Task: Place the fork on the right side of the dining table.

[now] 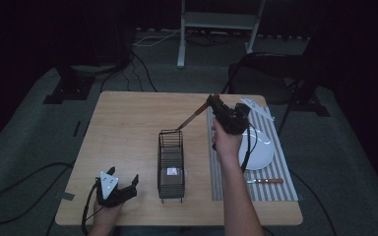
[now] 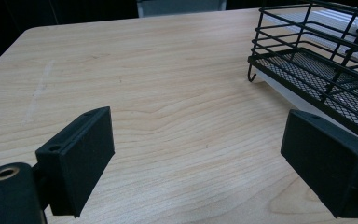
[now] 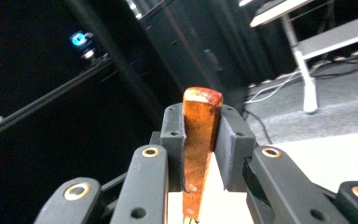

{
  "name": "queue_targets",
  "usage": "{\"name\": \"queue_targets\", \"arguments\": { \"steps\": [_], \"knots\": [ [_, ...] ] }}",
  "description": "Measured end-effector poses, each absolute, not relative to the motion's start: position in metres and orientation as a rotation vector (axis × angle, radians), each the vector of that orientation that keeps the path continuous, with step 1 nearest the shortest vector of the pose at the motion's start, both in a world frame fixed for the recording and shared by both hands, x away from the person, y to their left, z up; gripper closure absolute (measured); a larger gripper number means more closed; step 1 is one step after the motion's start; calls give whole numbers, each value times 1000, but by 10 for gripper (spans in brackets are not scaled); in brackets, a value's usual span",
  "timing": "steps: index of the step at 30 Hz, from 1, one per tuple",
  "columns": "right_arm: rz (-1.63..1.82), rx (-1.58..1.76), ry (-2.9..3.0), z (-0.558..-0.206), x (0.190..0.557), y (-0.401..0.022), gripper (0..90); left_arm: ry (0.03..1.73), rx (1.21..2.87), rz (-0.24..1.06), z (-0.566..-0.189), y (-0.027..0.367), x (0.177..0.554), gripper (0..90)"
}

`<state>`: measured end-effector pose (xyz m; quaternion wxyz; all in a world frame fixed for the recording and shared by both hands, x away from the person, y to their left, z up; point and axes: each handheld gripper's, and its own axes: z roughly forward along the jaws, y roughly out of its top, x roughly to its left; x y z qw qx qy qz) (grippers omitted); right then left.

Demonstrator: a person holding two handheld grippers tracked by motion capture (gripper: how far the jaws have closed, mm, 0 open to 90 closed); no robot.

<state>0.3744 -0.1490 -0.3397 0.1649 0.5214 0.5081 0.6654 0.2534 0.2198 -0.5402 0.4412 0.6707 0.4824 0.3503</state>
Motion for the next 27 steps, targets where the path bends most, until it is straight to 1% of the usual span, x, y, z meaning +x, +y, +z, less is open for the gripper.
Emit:
{"name": "queue_targets", "arguments": {
  "steps": [9,17,20,22,27],
  "knots": [
    [1793,1639,1302,-342,393,-178,748,1198,1667,868,-540,220,253,95],
    [1743,1866,1111,-365,425,-207,748,1197,1667,866,-540,220,253,95],
    [1723,1908,1072,-370,433,-214,748,1196,1667,865,-540,221,253,95],
    [1687,1972,1029,-379,444,-226,748,1191,1668,865,-540,221,253,95],
    [1614,2052,962,-393,459,-245,748,1191,1668,861,-540,221,253,95]
  ]
}}
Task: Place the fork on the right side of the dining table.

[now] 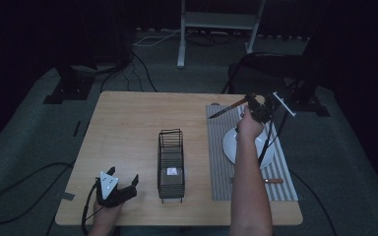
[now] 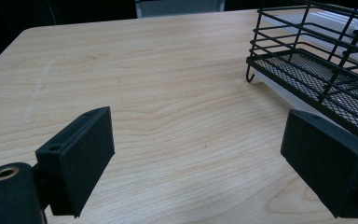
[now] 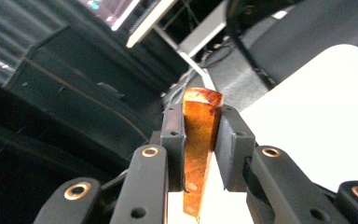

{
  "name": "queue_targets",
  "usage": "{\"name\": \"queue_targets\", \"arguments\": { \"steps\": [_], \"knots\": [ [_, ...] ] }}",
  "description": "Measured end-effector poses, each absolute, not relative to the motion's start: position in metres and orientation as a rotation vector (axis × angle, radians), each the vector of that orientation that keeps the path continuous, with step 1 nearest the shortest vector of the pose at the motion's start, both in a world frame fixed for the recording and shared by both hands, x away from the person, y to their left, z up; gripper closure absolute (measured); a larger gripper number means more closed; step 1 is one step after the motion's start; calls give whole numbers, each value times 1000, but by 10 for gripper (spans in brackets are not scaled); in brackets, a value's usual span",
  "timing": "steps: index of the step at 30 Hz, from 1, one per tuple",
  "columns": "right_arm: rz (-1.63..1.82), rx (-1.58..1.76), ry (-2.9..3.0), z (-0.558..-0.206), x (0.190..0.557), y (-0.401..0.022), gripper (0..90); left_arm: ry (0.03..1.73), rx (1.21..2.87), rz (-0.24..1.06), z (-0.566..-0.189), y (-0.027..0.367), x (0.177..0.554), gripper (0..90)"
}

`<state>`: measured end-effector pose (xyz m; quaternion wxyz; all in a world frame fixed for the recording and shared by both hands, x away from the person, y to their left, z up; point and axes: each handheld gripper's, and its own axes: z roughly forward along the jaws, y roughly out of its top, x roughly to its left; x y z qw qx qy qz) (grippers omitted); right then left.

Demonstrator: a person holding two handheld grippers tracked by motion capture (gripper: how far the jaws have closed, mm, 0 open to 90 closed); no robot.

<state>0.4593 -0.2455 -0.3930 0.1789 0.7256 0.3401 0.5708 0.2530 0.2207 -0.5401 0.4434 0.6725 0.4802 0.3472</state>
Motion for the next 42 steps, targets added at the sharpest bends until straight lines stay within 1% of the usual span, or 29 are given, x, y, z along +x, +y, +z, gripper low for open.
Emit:
{"name": "queue_targets", "arguments": {
  "steps": [5,11,19,32,42],
  "knots": [
    [1579,2108,924,-406,470,-257,748,1189,1669,859,-540,221,253,95],
    [1524,2249,867,-433,489,-272,748,1189,1666,861,-540,220,252,95],
    [1480,2334,812,-454,503,-290,747,1188,1665,859,-540,221,252,95],
    [1420,2443,746,-475,518,-311,745,1188,1669,859,-540,220,253,95],
    [1404,2455,690,-483,523,-313,742,1184,1670,867,-540,220,252,95]
  ]
}}
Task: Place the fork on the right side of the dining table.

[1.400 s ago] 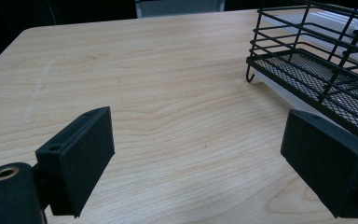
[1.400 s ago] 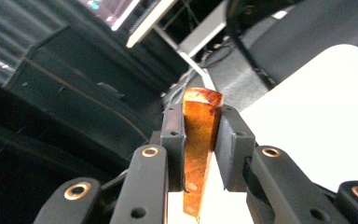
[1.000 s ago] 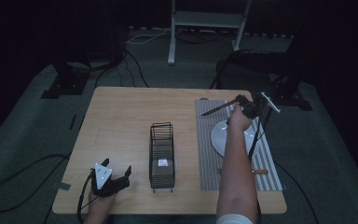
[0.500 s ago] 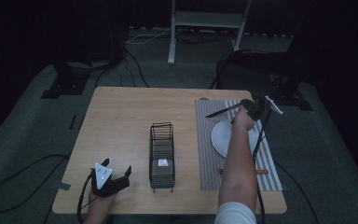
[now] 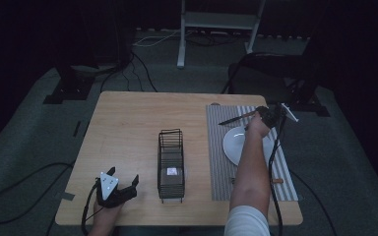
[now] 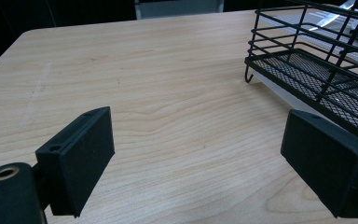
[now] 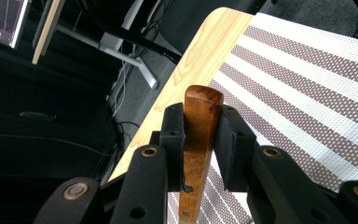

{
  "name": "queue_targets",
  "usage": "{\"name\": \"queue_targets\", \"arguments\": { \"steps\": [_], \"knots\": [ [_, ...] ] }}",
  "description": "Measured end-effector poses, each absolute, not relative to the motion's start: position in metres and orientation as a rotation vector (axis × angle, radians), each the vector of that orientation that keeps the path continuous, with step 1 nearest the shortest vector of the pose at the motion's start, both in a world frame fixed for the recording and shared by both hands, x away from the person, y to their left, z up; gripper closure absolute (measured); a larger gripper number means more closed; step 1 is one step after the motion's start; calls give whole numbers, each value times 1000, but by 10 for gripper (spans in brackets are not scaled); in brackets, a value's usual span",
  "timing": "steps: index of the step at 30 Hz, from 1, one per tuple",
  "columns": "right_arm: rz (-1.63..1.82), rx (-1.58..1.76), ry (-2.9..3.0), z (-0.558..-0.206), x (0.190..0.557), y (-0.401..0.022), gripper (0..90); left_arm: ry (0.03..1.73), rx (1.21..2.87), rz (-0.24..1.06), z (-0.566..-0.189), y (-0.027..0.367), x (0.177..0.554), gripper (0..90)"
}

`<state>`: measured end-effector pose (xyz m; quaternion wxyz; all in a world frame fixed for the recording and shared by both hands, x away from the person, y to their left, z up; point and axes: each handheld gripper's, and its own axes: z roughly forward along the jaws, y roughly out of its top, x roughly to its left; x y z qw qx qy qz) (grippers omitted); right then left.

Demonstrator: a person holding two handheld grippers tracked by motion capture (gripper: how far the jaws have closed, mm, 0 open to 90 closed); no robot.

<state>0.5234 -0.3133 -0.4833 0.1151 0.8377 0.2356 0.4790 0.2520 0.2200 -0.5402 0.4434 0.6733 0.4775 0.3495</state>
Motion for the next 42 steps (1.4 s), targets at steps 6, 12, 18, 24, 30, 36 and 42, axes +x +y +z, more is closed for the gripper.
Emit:
{"name": "queue_targets", "arguments": {
  "steps": [6,12,18,24,30,36,42],
  "knots": [
    [1372,2462,644,-491,526,-314,734,1185,1668,867,-540,220,252,95],
    [1322,2490,572,-500,532,-313,728,1190,1665,864,-540,220,252,95],
    [1294,2478,561,-505,534,-309,717,1188,1666,869,-540,220,252,95],
    [1278,2503,560,-508,534,-312,714,1182,1661,870,-540,220,251,95],
    [1237,2524,570,-515,533,-315,683,1177,1661,871,-540,220,251,95],
    [1206,2523,594,-516,533,-317,657,1176,1654,868,-540,221,251,95],
    [1218,2538,607,-516,530,-321,571,1175,1652,868,-540,220,251,95]
  ]
}}
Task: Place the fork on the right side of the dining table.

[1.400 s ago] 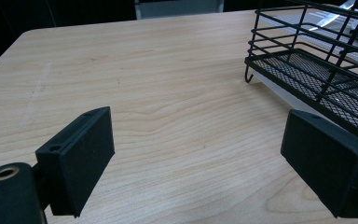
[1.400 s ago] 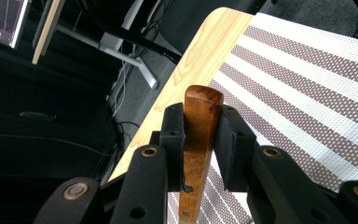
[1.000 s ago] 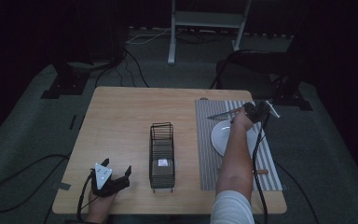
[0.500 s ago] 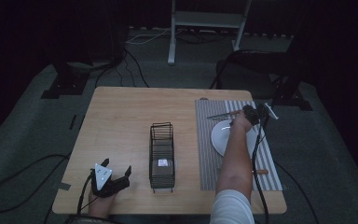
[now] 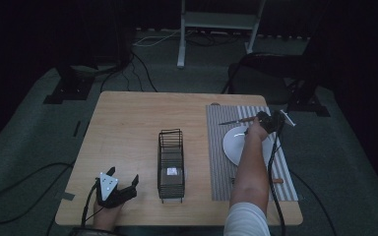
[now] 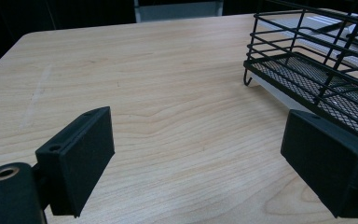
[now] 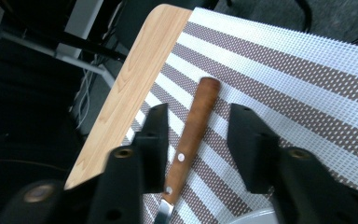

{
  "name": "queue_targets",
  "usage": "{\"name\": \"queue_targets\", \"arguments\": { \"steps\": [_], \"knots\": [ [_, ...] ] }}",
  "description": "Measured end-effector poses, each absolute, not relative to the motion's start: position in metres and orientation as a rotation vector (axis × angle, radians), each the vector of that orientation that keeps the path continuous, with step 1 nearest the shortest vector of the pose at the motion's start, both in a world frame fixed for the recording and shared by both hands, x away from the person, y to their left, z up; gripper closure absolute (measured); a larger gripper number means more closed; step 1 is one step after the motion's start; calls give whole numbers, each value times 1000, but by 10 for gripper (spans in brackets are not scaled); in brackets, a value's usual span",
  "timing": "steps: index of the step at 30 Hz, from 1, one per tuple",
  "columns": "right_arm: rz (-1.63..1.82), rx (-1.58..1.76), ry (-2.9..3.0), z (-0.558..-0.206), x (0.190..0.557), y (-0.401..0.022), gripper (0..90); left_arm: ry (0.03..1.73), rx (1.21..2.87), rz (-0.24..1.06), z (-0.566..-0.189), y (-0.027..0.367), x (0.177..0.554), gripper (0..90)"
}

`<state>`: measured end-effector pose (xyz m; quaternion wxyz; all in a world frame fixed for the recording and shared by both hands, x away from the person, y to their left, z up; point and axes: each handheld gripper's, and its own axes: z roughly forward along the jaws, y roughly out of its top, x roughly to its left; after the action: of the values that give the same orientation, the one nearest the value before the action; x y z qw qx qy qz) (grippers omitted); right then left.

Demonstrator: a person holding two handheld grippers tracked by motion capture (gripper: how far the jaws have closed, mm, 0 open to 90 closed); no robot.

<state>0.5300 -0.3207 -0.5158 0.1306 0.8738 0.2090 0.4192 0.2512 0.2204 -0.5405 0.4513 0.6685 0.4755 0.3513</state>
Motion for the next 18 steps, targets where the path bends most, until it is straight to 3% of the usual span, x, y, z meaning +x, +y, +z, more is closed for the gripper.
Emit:
{"name": "queue_targets", "arguments": {
  "steps": [5,7,10,11,18],
  "knots": [
    [1260,2542,672,-512,528,-321,473,1175,1655,867,-540,220,251,95],
    [1314,2495,738,-508,524,-323,291,1174,1656,866,-540,220,251,95],
    [1314,2438,859,-504,523,-321,257,1174,1659,864,-540,220,251,95],
    [1294,2389,978,-502,522,-316,206,1173,1660,863,-540,220,252,95],
    [1221,2312,1210,-506,519,-293,136,1171,1663,861,-540,220,252,95]
  ]
}}
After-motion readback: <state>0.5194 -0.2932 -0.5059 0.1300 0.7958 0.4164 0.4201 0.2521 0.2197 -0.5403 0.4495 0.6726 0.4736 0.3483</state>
